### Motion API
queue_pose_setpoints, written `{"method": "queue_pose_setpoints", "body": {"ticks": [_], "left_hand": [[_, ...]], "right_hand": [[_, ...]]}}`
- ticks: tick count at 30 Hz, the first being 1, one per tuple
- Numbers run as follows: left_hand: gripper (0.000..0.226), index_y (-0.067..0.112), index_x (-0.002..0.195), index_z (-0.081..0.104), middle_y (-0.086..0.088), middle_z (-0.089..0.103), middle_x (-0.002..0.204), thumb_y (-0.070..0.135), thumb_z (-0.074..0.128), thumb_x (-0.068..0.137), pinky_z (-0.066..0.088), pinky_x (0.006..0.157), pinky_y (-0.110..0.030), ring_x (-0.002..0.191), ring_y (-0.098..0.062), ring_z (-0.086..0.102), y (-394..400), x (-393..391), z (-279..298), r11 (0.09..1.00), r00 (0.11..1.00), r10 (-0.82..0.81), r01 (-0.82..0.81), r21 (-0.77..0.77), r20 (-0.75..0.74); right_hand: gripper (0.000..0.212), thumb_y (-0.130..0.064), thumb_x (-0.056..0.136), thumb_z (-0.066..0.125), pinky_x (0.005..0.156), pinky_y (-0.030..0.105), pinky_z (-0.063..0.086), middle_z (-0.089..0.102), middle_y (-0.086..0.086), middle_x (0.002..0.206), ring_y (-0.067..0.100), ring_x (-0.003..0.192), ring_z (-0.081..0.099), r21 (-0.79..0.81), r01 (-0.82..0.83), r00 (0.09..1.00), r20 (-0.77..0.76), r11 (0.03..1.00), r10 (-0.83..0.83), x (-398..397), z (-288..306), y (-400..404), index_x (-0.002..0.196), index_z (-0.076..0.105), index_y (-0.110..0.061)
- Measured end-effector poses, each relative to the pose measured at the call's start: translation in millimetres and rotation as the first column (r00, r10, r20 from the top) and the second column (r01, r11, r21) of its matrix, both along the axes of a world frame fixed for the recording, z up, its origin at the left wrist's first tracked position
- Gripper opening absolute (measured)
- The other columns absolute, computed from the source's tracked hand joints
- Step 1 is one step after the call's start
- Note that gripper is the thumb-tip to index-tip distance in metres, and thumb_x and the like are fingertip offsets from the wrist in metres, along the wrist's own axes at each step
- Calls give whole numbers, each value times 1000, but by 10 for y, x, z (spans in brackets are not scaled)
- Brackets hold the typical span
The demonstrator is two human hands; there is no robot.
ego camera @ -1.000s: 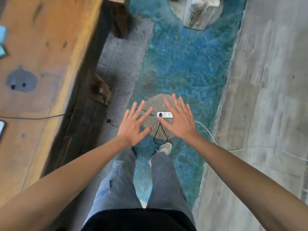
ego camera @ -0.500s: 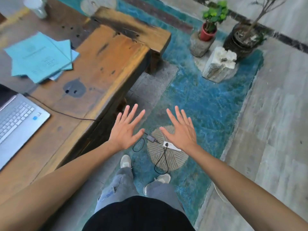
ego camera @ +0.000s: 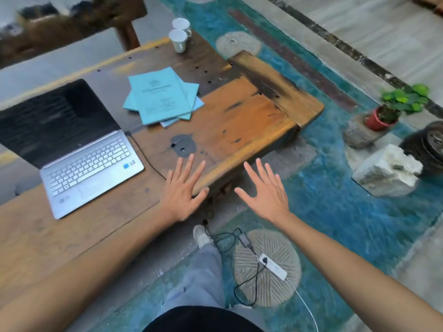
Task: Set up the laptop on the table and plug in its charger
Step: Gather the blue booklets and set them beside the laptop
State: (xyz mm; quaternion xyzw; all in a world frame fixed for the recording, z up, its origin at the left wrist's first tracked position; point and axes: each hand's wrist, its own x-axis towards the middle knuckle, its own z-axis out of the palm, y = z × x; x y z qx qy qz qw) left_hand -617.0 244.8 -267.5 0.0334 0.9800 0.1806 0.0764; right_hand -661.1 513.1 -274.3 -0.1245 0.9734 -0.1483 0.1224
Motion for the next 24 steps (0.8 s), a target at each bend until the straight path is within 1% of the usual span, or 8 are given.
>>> {"method": "queue_pose_setpoints", "body": {"ticks": [3, 5, 10, 14, 17, 19, 21, 24], "left_hand": [[74, 41, 159, 0, 4, -17, 168, 69, 19, 93, 6, 123, -56, 154, -26, -18, -328, -449, -5, 998, 998, 69, -69, 11, -8], [76, 41, 160, -1, 3, -17, 168, 70, 17, 92, 6, 123, -56, 154, -27, -17, -552, -738, -18, 987, 987, 159, -159, 22, 10], [83, 37, 160, 4, 2, -13, 168, 74, 12, 86, 8, 123, -53, 156, -31, -8, -1025, -1206, -14, 959, 960, 275, -277, 54, 47], [80, 33, 161, 1, 0, -14, 169, 67, 20, 91, 3, 126, -51, 156, -31, -11, -1394, -1460, -4, 933, 933, 347, -354, 66, 94], [77, 30, 161, 1, -1, -12, 169, 62, 27, 96, 0, 125, -49, 156, -31, -12, -1595, -1606, -38, 914, 918, 379, -391, 109, 115], [74, 27, 162, 2, -1, -9, 170, 56, 34, 102, 1, 125, -50, 156, -30, -11, -1686, -1695, -71, 893, 902, 411, -427, 141, 129], [75, 25, 162, 4, -1, -4, 170, 51, 40, 102, 3, 125, -51, 156, -30, -10, -1743, -1801, -95, 864, 883, 449, -468, 186, 136], [76, 24, 162, 5, 1, 1, 170, 49, 44, 102, 5, 123, -54, 156, -31, -7, -1821, -1977, -121, 811, 855, 498, -518, 270, 145]], "right_hand": [[80, -80, 91, 30, 127, 45, 6, -8, -10, 171, 17, 158, -6, -22, -24, 999, 42, 999, 25, -460, 42, -348, 159, 2, -49], [80, -78, 92, 34, 127, 45, 5, -8, -10, 170, 17, 158, -6, -8, -76, 995, 69, 997, 77, -808, 30, -579, 159, 1, -49], [79, -77, 94, 33, 126, 47, 7, -4, -9, 171, 18, 158, -3, -36, -84, 987, 136, 996, 88, -1488, 35, -1056, 160, 2, -46], [76, -71, 96, 39, 127, 48, 9, -1, -9, 171, 17, 158, -1, -74, -57, 979, 193, 996, 70, -1886, 92, -1434, 161, 6, -45], [75, -66, 98, 44, 126, 49, 13, 1, -10, 171, 17, 158, 0, -114, -68, 973, 212, 991, 92, -2049, 119, -1643, 161, 9, -44], [75, -61, 99, 47, 126, 48, 17, 3, -10, 171, 17, 158, 1, -138, -78, 969, 221, 987, 107, -2155, 141, -1746, 161, 11, -42], [75, -58, 99, 49, 125, 46, 19, 4, -9, 171, 17, 158, 1, -160, -93, 962, 241, 983, 130, -2278, 146, -1833, 161, 12, -40], [73, -56, 100, 50, 124, 44, 15, 4, -10, 171, 16, 158, -1, -208, -102, 953, 261, 973, 156, -2524, 117, -1955, 161, 13, -40]]}}
